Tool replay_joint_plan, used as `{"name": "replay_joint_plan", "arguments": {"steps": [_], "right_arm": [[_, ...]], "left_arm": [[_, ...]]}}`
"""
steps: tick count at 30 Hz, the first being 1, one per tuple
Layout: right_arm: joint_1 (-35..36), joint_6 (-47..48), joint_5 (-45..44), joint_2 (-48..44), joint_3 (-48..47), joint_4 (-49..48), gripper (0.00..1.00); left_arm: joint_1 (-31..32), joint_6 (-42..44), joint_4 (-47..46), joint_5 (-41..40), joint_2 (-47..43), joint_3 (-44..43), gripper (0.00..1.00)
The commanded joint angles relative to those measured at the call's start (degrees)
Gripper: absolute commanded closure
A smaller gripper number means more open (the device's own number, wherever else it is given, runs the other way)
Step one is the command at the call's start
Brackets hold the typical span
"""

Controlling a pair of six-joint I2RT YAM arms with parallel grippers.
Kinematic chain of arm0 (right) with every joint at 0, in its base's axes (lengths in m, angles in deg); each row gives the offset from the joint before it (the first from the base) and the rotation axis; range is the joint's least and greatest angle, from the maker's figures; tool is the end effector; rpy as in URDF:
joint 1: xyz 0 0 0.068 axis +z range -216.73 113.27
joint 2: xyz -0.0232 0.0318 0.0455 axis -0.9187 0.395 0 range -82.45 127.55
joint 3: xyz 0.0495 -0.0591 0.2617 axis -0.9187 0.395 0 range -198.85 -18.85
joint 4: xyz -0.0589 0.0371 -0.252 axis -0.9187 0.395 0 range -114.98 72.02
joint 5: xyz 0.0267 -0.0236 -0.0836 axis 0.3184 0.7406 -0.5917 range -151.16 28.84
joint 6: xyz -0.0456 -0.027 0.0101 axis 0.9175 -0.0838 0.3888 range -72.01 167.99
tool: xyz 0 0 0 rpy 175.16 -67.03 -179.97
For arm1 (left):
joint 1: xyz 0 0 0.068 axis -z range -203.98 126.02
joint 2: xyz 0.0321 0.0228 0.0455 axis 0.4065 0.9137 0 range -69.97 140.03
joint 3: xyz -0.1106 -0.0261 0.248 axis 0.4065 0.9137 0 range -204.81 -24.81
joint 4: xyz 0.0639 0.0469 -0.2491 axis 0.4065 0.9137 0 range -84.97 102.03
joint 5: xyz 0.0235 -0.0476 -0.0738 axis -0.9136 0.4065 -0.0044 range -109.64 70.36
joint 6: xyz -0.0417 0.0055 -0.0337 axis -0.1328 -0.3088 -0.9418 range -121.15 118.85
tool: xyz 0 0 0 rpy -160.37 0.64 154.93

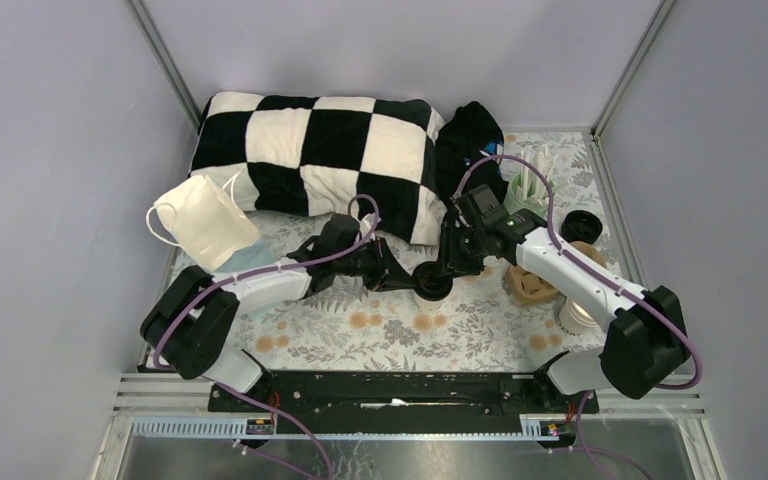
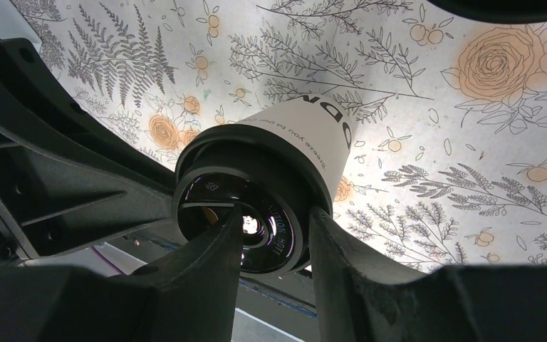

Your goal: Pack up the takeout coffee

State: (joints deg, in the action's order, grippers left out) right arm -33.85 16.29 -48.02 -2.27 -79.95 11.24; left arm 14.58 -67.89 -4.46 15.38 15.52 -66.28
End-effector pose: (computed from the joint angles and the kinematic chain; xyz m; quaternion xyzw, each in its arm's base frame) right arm 0.2375 0.1631 0.2609 -0.0439 0.9478 0.2507 0.1921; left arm 0.2234 -0.2043 0.1911 -0.0696 0.8528 -0.5144 0.0576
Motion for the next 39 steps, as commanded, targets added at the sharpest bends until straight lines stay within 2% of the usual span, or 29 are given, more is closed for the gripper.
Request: {"name": "replay_joint_plan", "arguments": {"steps": [1,4,14,19,28,31,33,39], "right_arm": [[3.96,-5.17,3.2,0.0,1.6,-2.69,0.56],[4.31,-5.76,2.11,-0.09,2.3,-2.91,0.56],[4.3,-6.33,-3.88,-1.27,4.5,-0.37,0.54],[4.33,-6.3,-4.09,-1.24,4.68,0.57,0.54],[4.31,-5.61,-5.51,-0.04,3.28,2.9,0.54],[4.29,-5.04,-6.46,0.21,2.31,4.25,0.54],[4.31,-4.44,-7.13,0.76,1.42,5.38,0.54],[4.3,-3.1,-8.84,1.59,-0.63,7.77,0.54]], "left_arm": [[1.61,-1.68,-7.18,-3.51,0.19,2.38,0.84],[1.85,-2.64,-9.79,-4.81,-0.04,4.25,0.84],[1.82,2.0,2.93,-10.92,0.17,5.92,0.85],[1.77,2.15,6.0,-12.68,0.35,8.29,0.87],[1.78,6.34,16.43,-16.83,2.85,5.61,0.87],[1.86,8.23,21.79,-19.8,2.75,3.96,0.8],[1.86,9.22,24.33,-22.36,2.47,3.21,0.78],[2.12,9.61,24.14,-22.64,4.14,1.6,0.8]]}}
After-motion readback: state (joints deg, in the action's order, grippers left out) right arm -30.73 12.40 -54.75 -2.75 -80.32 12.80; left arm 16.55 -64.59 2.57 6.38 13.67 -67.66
